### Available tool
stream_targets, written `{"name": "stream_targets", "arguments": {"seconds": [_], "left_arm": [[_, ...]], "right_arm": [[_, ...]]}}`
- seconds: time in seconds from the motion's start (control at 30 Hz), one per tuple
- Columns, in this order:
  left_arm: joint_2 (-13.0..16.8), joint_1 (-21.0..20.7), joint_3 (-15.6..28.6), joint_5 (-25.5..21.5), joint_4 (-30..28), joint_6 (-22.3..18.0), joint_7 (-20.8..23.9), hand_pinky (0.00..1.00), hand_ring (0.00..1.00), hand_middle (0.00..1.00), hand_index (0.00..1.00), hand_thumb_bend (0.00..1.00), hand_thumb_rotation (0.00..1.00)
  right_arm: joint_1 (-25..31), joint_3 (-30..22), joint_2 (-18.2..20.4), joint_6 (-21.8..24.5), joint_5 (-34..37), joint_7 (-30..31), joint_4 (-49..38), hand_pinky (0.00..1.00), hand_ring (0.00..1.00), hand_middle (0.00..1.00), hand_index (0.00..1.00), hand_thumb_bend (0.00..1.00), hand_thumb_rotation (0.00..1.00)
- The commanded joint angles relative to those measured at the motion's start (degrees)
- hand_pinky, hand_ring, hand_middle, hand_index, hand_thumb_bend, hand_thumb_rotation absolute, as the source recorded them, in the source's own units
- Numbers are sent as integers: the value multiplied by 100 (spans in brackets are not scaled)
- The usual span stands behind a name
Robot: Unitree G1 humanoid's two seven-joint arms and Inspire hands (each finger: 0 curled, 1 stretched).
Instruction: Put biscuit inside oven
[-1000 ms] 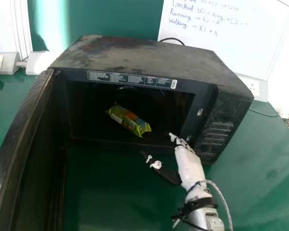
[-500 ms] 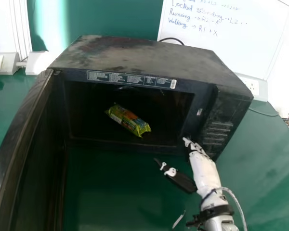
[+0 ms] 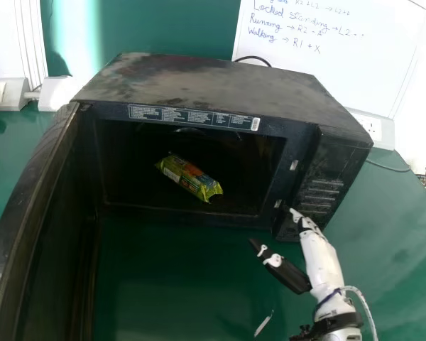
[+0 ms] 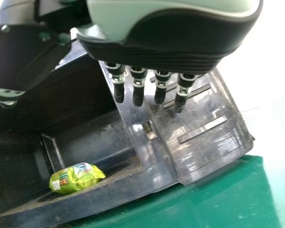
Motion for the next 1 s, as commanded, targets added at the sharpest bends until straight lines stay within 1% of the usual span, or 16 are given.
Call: {"name": "stream_targets", "arguments": {"seconds": [0.0, 0.07, 0.17, 0.2, 0.27, 0.4, 0.63, 0.73, 0.8, 0.97], "left_arm": [[69, -6, 72, -33, 66, -58, 19, 96, 92, 94, 95, 100, 100], [85, -14, 75, -51, 87, -54, 15, 97, 92, 94, 95, 100, 100], [122, -24, 72, -98, 131, -75, -3, 97, 92, 95, 96, 99, 100], [127, -31, 72, -116, 144, -79, 0, 97, 92, 95, 95, 99, 100], [142, -56, 81, -138, 186, -86, 11, 96, 92, 94, 95, 100, 100], [190, -103, 105, -195, 252, -85, -6, 96, 92, 94, 95, 100, 100], [269, -109, 127, -323, 304, -108, -65, 95, 92, 94, 95, 100, 100], [311, -125, 125, -395, 368, -160, -102, 95, 92, 94, 95, 100, 100], [327, -147, 127, -427, 411, -202, -116, 95, 92, 94, 95, 99, 100], [361, -230, 126, -371, 591, -500, -119, 99, 93, 95, 96, 100, 100]], "right_arm": [[115, -126, 96, -85, 43, -206, -69, 95, 100, 100, 100, 100, 62], [175, -194, 115, -145, -3, -351, -31, 95, 100, 100, 100, 100, 63], [267, -305, 77, -253, -30, -500, 31, 95, 100, 100, 100, 100, 67], [295, -346, 67, -282, -27, -532, 45, 96, 100, 100, 100, 100, 66], [340, -423, 48, -340, -13, -592, 79, 95, 99, 100, 100, 99, 69], [404, -667, 68, -437, 256, -632, 163, 100, 100, 100, 100, 100, 66], [619, -988, -60, -817, 344, -823, 395, 96, 100, 100, 100, 98, 64], [668, -1088, -100, -883, 379, -813, 461, 96, 100, 100, 100, 99, 64], [699, -1151, -157, -966, 355, -846, 528, 95, 100, 100, 100, 98, 66], [669, -1293, -202, -991, 389, -854, 676, 95, 100, 100, 100, 98, 66]]}}
